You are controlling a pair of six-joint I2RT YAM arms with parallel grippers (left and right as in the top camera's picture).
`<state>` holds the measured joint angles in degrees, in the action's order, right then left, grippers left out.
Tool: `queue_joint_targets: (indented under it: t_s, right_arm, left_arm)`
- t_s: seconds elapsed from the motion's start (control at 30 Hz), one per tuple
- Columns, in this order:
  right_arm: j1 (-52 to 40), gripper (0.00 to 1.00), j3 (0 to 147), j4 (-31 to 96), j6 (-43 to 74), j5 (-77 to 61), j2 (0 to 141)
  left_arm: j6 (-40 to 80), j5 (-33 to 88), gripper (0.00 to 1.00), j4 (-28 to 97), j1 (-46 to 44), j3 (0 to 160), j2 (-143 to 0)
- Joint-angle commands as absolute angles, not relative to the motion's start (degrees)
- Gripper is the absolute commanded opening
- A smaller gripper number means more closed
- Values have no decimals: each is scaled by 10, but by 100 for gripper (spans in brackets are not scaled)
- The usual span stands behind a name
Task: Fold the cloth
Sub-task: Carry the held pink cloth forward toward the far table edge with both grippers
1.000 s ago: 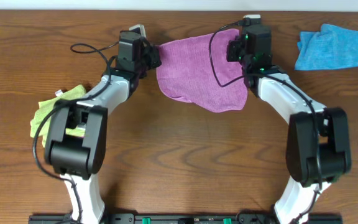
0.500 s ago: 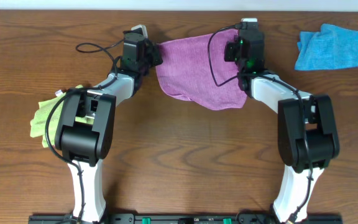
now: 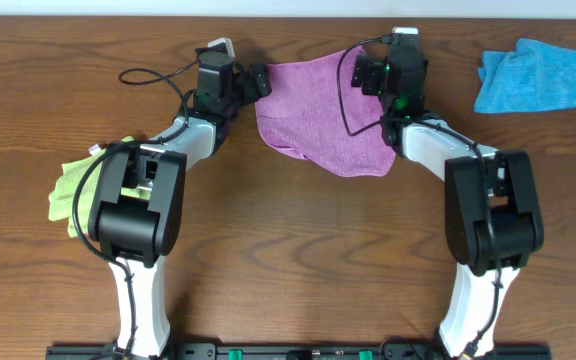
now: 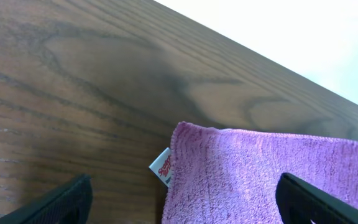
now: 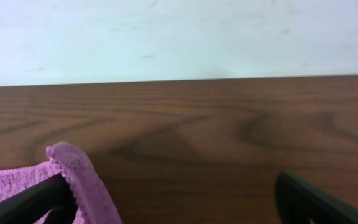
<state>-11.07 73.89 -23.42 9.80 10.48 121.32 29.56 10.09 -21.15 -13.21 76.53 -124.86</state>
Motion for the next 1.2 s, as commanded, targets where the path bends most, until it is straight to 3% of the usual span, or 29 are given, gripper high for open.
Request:
queue_joint_targets:
  t_s: [0.0,0.47,1.17]
  right_arm:
    - [-118,99,749,-230,98,127,1177]
    - [-117,99,749,-102,124,157,1076]
    - [-92,99,749,-121,124,219,1108]
  left_arm:
    - [287,101,95,-200,-131,778,-1230]
    - [276,107,96,-29,-131,778,-1122]
    - [269,226,96,2,-131,778,-1117]
